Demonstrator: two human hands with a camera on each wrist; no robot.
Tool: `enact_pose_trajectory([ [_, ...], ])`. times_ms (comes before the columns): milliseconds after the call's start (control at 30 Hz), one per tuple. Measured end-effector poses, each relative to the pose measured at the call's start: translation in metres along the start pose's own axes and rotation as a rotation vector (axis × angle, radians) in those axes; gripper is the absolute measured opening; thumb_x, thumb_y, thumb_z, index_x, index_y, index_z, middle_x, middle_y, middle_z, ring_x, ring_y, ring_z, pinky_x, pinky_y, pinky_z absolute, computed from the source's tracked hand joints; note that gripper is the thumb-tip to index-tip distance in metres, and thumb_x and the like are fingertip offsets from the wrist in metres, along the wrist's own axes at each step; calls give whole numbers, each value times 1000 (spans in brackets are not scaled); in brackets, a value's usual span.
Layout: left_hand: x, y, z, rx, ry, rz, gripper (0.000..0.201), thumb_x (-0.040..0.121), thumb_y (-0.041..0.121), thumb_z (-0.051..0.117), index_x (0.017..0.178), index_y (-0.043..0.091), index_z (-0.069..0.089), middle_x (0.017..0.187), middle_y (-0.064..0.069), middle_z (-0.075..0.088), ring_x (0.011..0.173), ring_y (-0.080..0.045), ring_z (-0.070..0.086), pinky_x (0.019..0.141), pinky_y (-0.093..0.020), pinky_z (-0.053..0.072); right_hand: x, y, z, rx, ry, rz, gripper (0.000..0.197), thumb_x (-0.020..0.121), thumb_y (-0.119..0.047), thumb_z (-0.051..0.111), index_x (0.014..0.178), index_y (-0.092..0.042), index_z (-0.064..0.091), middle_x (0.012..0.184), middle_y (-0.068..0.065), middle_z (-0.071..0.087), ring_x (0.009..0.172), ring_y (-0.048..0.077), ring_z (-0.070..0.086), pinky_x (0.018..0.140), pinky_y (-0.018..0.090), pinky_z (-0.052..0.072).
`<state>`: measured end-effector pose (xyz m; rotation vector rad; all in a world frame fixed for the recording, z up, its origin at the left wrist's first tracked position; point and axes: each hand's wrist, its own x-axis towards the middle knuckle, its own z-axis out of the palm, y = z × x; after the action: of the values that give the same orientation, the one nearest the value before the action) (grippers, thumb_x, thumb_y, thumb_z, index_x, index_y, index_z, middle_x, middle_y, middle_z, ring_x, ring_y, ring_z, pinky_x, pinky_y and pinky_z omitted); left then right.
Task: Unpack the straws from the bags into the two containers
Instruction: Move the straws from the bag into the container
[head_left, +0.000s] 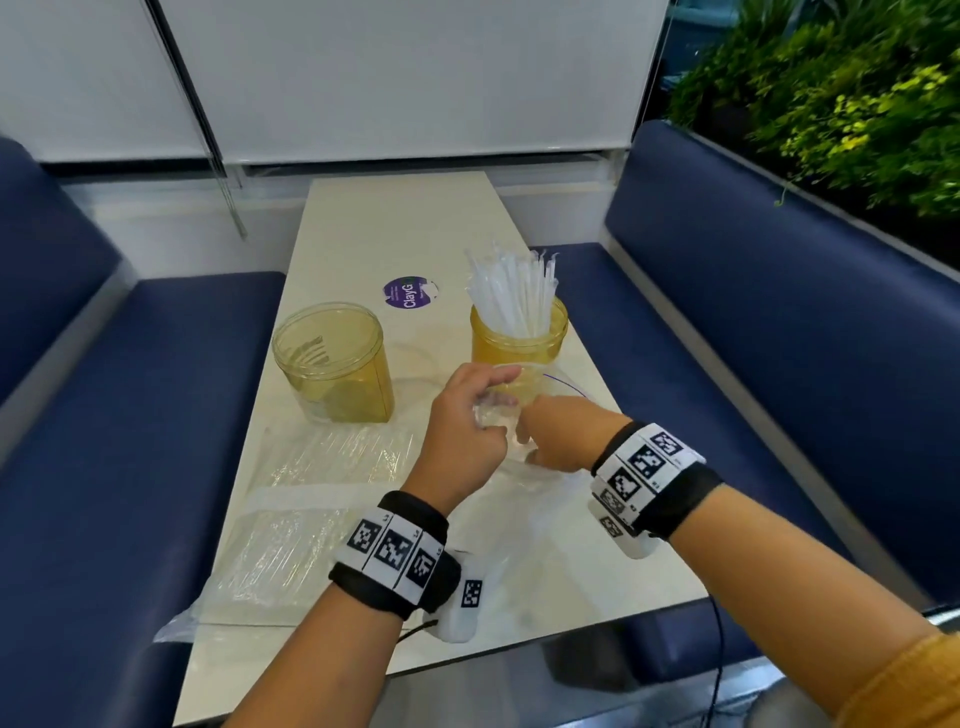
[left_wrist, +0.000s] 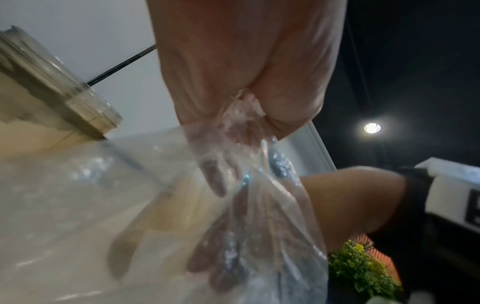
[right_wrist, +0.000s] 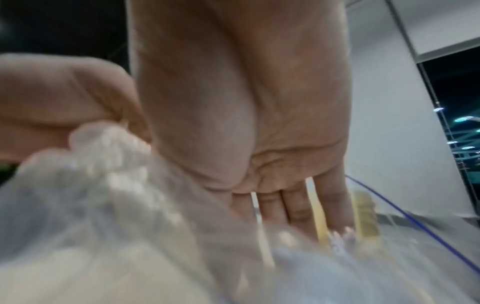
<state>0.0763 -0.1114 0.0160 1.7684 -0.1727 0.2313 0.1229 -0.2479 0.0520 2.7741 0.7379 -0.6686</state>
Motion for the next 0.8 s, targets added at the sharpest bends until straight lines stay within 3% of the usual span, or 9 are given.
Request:
enact_pose_trajectory([
  [133, -3, -2, 1, -8, 15, -28, 70, 69, -23, 50, 128, 12, 65, 122, 0, 56, 104, -11, 69, 91, -49, 60, 11, 2, 17, -89, -59, 15, 41, 98, -39, 54, 133, -17, 58, 133, 7, 55, 116, 30, 58, 101, 40, 46],
  [300, -5, -2, 2, -30, 51, -52, 68, 72, -25, 49, 126, 14, 66, 122, 1, 57, 103, -7, 70, 88, -38, 60, 17, 3, 23, -90, -28, -23, 38, 101, -42, 47, 123, -16, 64, 120, 9, 62, 105, 29, 63, 78, 34, 45],
  [400, -7, -3, 0, -7, 70, -47, 65, 73, -23, 53, 124, 15, 67, 121, 1, 59, 102, -8, 70, 86, -29, 57, 16, 7, 23, -76, 54, -34, 43, 100, -50, 46, 116, -15, 66, 113, 8, 64, 101, 28, 63, 74, 33, 44],
  [467, -7, -4, -1, 5, 83, -49, 64, 72, -21, 54, 122, 16, 67, 120, 1, 60, 102, -11, 70, 92, -33, 57, 17, 9, 23, -70, 103, -21, 48, 99, -54, 44, 113, -14, 67, 108, 7, 65, 98, 27, 63, 73, 32, 42],
  [533, -8, -4, -1, 15, 86, -60, 61, 71, -15, 58, 121, 19, 68, 120, 2, 60, 106, -14, 69, 97, -40, 57, 16, 11, 21, -42, 118, -3, 51, 99, -55, 43, 106, -12, 68, 96, 7, 63, 87, 26, 61, 70, 31, 43],
  [600, -9, -3, 0, 17, 73, -87, 57, 67, 2, 68, 121, 21, 67, 121, 5, 60, 110, -16, 67, 96, -42, 58, 13, 11, 17, -22, 126, 5, 51, 99, -54, 44, 95, -10, 68, 79, 1, 55, 77, 24, 56, 67, 31, 43],
  [700, -10, -6, -2, 64, -11, -91, 69, 59, 36, 81, 125, 23, 64, 124, 7, 57, 115, -13, 62, 95, -31, 54, 1, 10, 3, -53, 175, 11, 48, 99, -50, 46, 92, -8, 68, 67, -2, 43, 72, 22, 52, 63, 31, 42],
  [800, -13, -6, 1, 157, -112, -95, 76, 59, 33, 97, 124, 26, 59, 126, 9, 55, 120, -7, 56, 94, -15, 43, -16, 4, -24, -101, 233, -27, 44, 98, -50, 50, 97, -9, 67, 70, -1, 45, 73, 21, 51, 63, 32, 39],
])
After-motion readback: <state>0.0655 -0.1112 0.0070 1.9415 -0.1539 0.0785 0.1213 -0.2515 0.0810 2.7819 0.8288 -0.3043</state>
